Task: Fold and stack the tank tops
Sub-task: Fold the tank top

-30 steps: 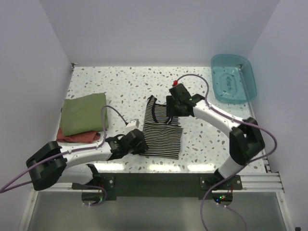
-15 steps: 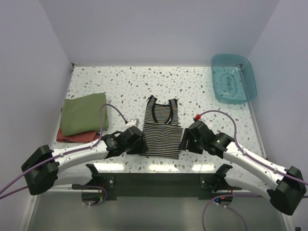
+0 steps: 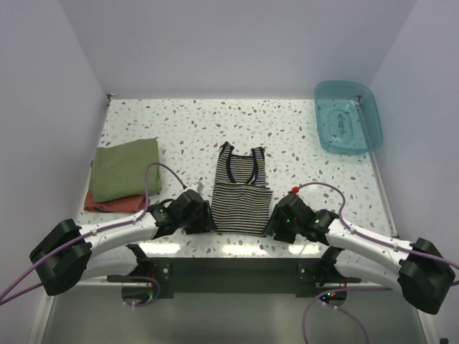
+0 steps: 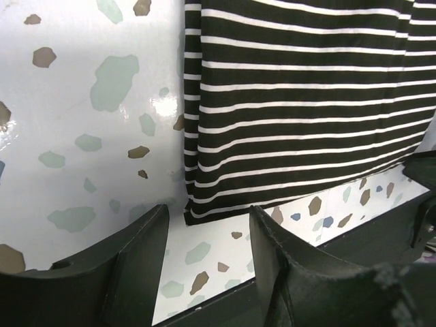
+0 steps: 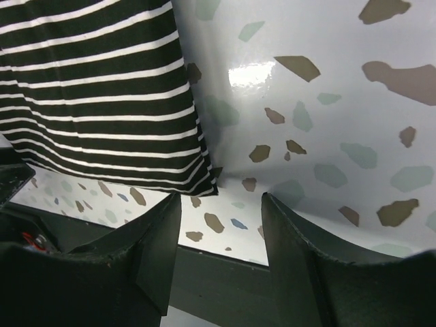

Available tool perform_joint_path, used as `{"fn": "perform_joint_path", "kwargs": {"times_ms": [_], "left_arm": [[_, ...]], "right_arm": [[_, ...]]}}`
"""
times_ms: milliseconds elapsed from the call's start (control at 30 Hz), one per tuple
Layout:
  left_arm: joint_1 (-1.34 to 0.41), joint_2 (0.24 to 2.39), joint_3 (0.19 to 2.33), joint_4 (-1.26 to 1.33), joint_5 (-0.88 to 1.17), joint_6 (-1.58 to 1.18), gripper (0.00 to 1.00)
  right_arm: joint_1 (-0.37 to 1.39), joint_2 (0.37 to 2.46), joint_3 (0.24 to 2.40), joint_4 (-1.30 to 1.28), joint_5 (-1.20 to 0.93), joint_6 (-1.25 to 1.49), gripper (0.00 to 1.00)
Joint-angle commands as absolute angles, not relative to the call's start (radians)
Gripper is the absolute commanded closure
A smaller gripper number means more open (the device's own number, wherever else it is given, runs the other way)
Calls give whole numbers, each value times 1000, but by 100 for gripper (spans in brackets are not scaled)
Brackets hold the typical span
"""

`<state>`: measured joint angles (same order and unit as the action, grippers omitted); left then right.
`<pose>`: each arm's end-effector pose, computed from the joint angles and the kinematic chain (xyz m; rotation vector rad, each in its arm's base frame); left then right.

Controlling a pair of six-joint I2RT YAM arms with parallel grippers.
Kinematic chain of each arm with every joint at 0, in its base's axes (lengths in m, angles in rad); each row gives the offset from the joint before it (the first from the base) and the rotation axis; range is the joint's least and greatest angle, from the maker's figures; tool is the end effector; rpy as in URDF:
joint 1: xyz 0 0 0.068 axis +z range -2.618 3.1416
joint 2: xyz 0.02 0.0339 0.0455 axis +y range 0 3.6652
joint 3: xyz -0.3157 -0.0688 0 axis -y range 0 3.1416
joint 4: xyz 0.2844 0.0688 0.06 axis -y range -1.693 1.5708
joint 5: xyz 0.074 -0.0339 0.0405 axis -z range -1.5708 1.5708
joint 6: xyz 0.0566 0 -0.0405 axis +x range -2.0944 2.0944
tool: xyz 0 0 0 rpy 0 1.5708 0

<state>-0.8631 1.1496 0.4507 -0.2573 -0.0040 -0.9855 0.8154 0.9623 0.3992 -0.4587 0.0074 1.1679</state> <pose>0.1449 -0.1690 0.1579 -0.1661 2.6828 -0.6776 0.1238 0.1309 0.1600 0.4874 2.7200 0.6457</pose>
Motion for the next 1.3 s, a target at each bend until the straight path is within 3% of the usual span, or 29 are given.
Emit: {"fn": "perform_joint_path", "kwargs": {"times_ms": [0,300,367,767,967,1267], "left_arm": [[-854,1155,404,-216,6,-1006,45],[-856,1189,350,-178,-28,-1040,56],[-856,1195,342,-172,-29,-1039,62],[-887,1210,360,-121,26,-996,100],[-933,1122,384,-216,15,-1031,100],[-1158,921,486,-477,-98,-1178,100]], "right_arm": [[833,988,370,-342,6,1249,46],[882,1068,321,-281,41,1307,54],[887,1071,318,-285,58,1307,58],[891,1111,449,-441,158,1134,98],[948,1083,560,-609,167,1051,100],[1288,1009,731,-923,362,1236,100]]}}
